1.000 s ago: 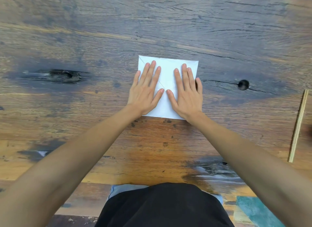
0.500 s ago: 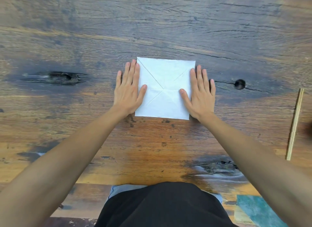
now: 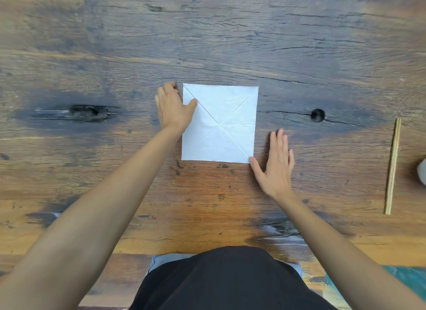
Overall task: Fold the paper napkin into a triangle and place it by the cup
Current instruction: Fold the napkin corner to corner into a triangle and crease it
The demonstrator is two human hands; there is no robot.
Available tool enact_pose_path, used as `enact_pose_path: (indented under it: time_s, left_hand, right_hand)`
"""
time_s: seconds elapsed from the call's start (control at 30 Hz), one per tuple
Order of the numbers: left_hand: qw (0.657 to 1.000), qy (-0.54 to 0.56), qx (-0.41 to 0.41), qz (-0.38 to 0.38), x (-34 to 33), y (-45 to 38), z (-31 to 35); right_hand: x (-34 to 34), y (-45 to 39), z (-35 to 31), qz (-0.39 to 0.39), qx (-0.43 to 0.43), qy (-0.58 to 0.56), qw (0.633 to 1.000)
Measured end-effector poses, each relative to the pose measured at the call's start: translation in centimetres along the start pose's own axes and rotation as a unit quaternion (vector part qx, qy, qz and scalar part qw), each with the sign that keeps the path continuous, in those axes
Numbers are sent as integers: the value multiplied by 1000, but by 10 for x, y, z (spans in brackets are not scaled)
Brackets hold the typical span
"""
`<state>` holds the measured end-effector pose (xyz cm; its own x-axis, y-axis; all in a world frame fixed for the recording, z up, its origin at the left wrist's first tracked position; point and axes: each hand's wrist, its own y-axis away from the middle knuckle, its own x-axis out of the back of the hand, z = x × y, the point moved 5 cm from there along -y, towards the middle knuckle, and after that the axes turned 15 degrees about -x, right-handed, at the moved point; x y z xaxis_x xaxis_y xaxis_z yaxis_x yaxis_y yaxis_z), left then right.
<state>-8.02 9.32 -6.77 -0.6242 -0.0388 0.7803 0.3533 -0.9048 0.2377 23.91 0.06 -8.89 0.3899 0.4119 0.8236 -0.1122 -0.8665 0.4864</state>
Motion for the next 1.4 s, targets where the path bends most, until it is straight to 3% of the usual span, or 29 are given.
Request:
enact_pose_path:
  time_s: [0.43,0.8,0.87,0.97,1.17,1.4]
  left_hand:
    - [994,57,92,-18,-5,-4,6]
    - [979,188,78,-9,6,18,16]
    - [982,185,37,10,10,24,23]
    - [983,158,-89,20,17,40,43]
    - [948,93,-303,-17,13,84,84]
    - [917,8,-387,-96,-18,116,100]
  right_hand:
    - [-7,-1,3,-1,4,32,999]
    - [-8,-2,4,-15,4,28,999]
    - [-8,-2,5,-20,4,28,999]
    - [-7,-2,5,-25,4,29,999]
    - [-7,-3,5,-35,8,32,999]
    - [-8,-4,5,-63,7,27,998]
